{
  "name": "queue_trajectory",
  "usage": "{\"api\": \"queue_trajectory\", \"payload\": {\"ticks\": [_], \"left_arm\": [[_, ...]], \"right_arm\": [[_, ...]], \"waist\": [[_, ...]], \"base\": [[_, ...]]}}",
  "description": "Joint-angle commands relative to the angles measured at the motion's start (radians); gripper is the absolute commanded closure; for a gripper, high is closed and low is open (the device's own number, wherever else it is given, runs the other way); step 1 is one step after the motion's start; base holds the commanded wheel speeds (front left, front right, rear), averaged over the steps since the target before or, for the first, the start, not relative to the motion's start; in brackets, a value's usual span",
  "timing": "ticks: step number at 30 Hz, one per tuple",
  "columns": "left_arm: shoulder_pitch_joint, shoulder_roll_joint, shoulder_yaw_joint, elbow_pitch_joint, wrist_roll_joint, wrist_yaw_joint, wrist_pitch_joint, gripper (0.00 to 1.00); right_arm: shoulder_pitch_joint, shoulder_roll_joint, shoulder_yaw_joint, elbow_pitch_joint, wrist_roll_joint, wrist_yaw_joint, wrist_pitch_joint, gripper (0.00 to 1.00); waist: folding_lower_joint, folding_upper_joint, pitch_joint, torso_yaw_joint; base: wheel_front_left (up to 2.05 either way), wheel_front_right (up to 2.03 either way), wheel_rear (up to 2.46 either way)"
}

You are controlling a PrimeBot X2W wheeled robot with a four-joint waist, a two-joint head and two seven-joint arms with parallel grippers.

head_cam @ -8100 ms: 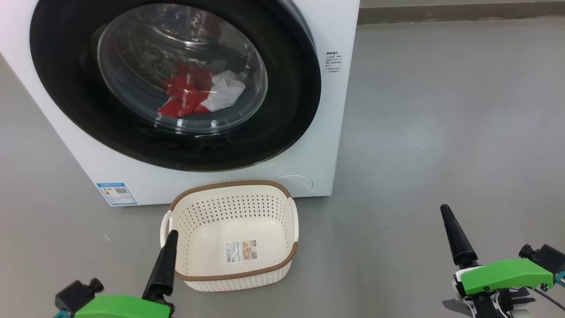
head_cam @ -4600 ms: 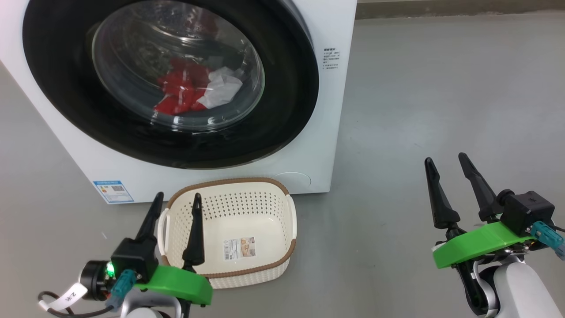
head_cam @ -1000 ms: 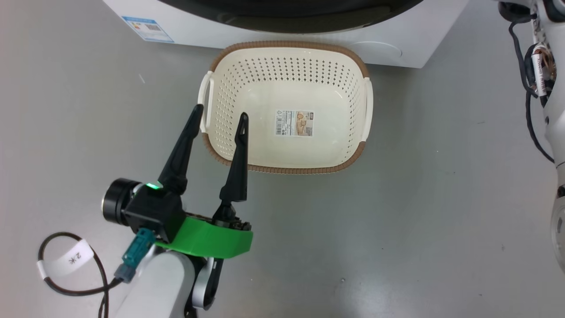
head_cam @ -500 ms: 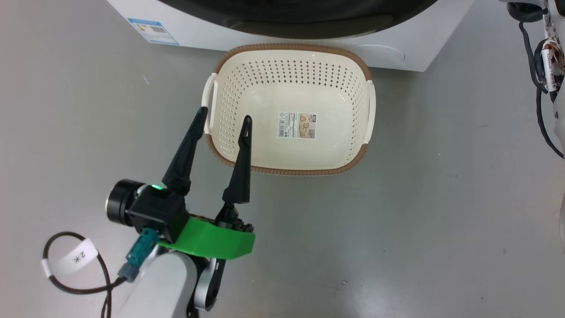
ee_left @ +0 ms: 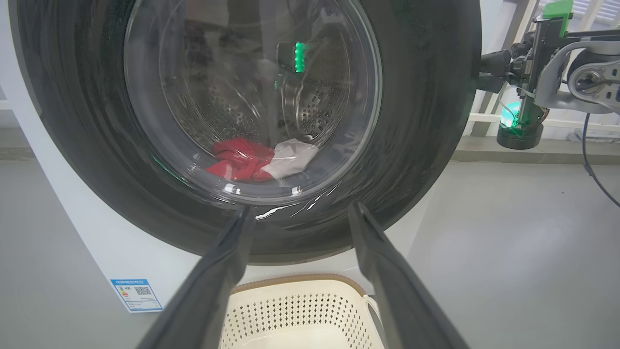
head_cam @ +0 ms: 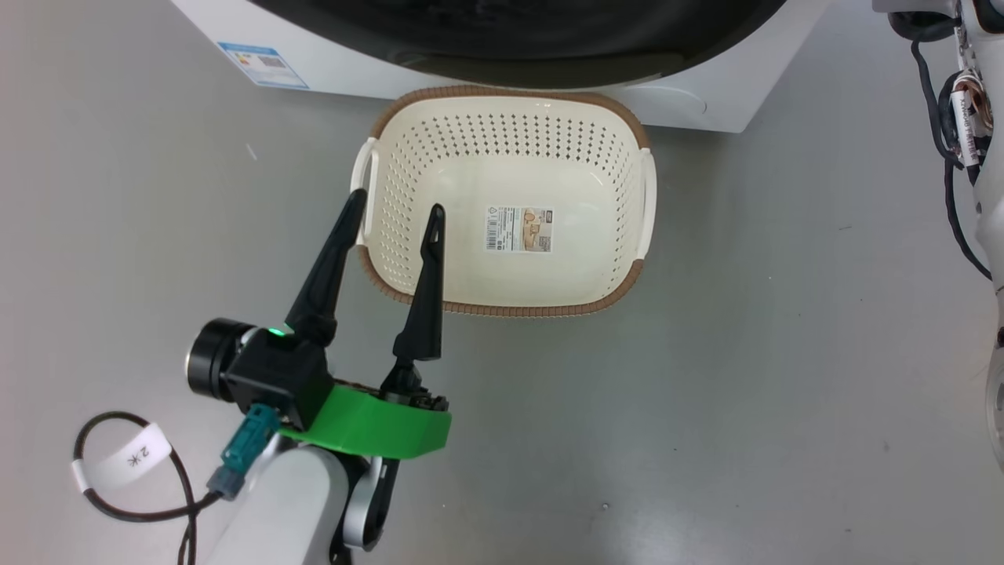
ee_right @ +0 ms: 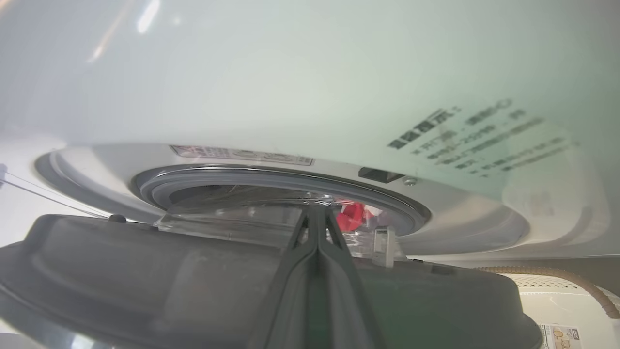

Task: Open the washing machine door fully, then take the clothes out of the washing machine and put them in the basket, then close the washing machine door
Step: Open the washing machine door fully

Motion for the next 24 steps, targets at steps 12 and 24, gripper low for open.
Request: {"api": "queue_trajectory", "payload": {"ticks": [12, 24], "left_arm": [[-0.004, 0.025, 0.049, -0.022, -0.007, 0.002, -0.008, 0.0], [0.01, 0.035, 0.051, -0.027, -0.012, 0.01, -0.008, 0.0]], "right_arm": [[0.095, 0.07, 0.049, -0.086, 0.016, 0.008, 0.065, 1.0], [0.183, 0.071, 0.147, -0.129, 0.107, 0.008, 0.069, 1.0]], "waist": [[0.0, 0.0, -0.042, -0.019], [0.0, 0.0, -0.083, -0.031]], "base": [[0.0, 0.0, 0.0], [0.0, 0.0, 0.0]]}}
